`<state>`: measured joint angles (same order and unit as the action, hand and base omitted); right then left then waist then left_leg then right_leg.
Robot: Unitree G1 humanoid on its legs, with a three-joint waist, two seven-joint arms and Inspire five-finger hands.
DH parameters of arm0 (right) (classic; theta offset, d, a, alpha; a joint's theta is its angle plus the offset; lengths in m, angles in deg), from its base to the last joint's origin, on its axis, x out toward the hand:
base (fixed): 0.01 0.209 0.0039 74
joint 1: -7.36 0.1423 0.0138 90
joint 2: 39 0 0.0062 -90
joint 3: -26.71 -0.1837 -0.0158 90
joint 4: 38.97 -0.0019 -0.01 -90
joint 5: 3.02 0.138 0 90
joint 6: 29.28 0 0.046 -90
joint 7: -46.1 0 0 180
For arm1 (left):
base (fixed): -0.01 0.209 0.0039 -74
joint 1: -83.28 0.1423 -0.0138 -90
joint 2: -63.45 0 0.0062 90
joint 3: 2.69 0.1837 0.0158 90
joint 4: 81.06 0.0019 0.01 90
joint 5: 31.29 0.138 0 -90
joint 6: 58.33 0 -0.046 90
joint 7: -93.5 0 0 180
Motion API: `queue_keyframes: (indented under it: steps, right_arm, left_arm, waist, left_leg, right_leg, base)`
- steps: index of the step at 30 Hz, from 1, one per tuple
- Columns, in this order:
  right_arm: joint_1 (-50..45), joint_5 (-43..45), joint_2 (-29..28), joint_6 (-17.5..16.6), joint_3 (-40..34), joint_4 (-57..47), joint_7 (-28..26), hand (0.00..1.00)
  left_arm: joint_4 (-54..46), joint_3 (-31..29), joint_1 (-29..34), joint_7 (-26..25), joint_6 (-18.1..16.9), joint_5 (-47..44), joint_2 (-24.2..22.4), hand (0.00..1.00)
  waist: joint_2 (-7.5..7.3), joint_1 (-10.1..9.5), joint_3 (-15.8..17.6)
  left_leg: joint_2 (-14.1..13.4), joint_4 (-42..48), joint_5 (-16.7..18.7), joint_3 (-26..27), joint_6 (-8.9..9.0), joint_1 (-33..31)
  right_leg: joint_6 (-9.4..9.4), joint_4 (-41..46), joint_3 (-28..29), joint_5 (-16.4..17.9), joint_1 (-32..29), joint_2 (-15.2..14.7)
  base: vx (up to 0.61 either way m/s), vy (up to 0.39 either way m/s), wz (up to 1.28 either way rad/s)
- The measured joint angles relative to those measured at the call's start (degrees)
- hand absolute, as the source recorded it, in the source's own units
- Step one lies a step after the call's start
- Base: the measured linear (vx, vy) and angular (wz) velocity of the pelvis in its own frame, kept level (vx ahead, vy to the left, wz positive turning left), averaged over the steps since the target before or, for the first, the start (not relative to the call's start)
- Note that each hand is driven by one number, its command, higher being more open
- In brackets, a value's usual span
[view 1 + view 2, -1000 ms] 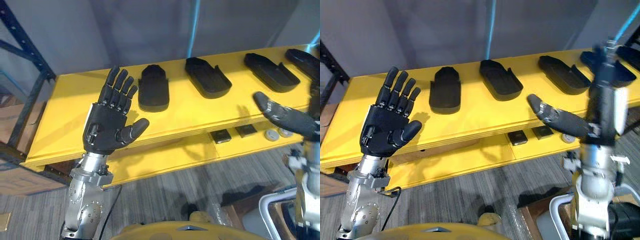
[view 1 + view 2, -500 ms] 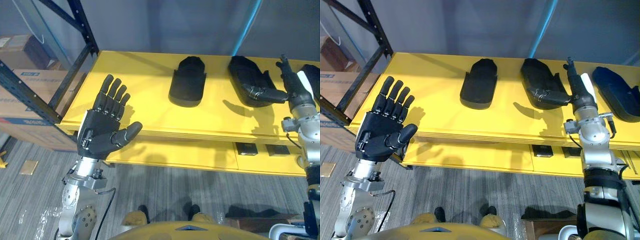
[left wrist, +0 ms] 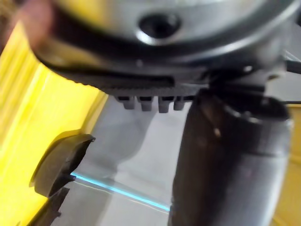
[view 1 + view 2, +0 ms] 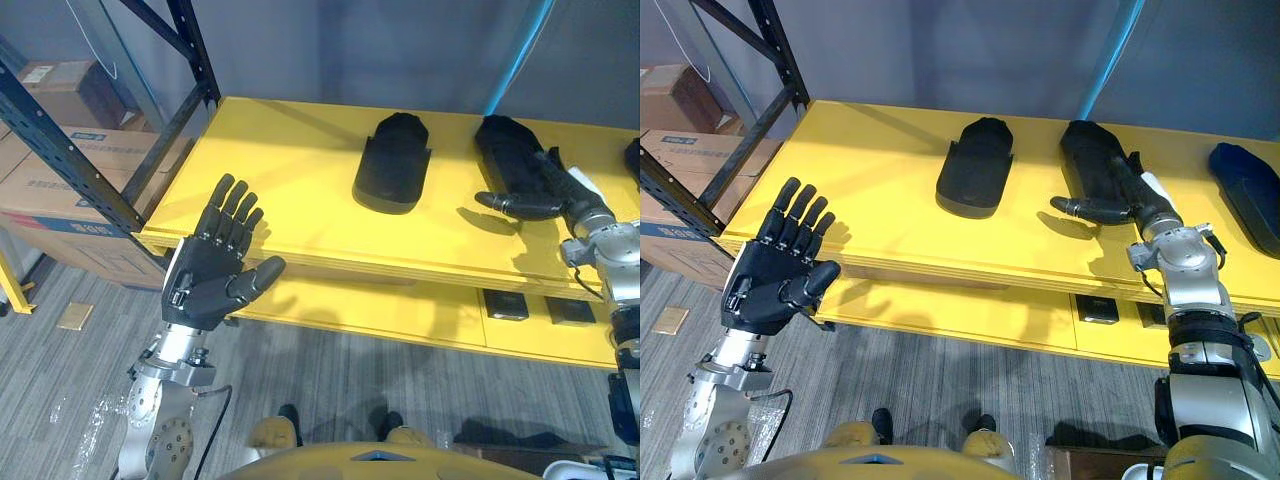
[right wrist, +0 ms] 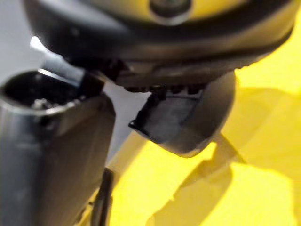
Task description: Walk over and take three plastic housings, then place them on the shelf
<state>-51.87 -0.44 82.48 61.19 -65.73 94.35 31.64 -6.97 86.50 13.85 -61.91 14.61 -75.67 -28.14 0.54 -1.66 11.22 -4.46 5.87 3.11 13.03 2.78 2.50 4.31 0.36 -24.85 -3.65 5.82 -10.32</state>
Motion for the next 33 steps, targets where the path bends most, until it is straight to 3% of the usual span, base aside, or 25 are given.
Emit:
queue_keyframes:
  steps: [6, 16, 23, 29, 33]
  right_arm:
    - [1.7, -0.1, 0.8, 2.7, 0.0, 1.9, -0.4, 1.0]
    - [1.8, -0.6, 3.9, 2.6, 1.7, 0.5, -13.8, 1.0]
    - [1.5, 0.1, 3.9, 4.2, 3.0, -3.2, -18.7, 1.0]
    - [0.9, 0.7, 3.3, 3.7, 4.4, -3.6, -13.5, 1.0]
    - [0.1, 0.7, 1.6, -1.6, 4.7, -4.2, -3.2, 1.0]
  left_arm:
    - [0.3, 0.2, -0.2, -0.2, 1.1, 0.0, 0.0, 1.0]
    - [0.9, 0.5, -0.3, -0.1, 1.3, 0.0, 0.0, 1.0]
    - [2.1, 0.5, -0.9, -0.1, 3.7, 0.9, 0.1, 1.0]
    - [2.1, 0.6, -1.7, -0.1, 3.7, 2.0, 0.1, 1.0]
    - [2.2, 0.6, -2.1, -0.3, 3.6, 2.1, 0.1, 1.0]
  waist:
    - [0.0, 0.02, 0.1]
    - [-0.68, -0.05, 0.5]
    - [-1.25, 0.29, 0.5]
    - [-1.39, 0.01, 0.5]
    - [-1.43, 0.11, 0.4]
  left_leg:
    - [-0.1, -0.2, -0.4, 0.0, 0.06, 0.0]
    - [-0.3, -2.3, -1.4, 1.0, 0.26, 1.4]
    - [-0.4, -3.2, -1.8, 2.2, 0.38, 2.5]
    - [-0.4, -3.4, -1.8, 2.5, 0.35, 2.9]
    - [-0.5, -4.3, -2.2, 2.5, 0.33, 2.8]
  right_leg:
    - [-0.01, 0.6, 0.1, 0.2, -0.4, 0.0]
    - [0.03, 0.6, 1.1, 0.2, -0.5, 0.3]
    - [0.04, 0.5, 2.1, 0.1, -0.5, 0.5]
    - [0.09, 0.5, 2.4, 0.0, -0.3, 0.5]
    - [0.18, 0.0, 2.4, -0.3, -0.6, 0.6]
  base:
    - [-0.02, 0.003, 0.0]
    - [-0.01, 0.001, -0.05]
    - [0.0, 0.004, -0.08]
    - [0.0, 0.002, -0.02]
    - [0.0, 0.0, 0.0]
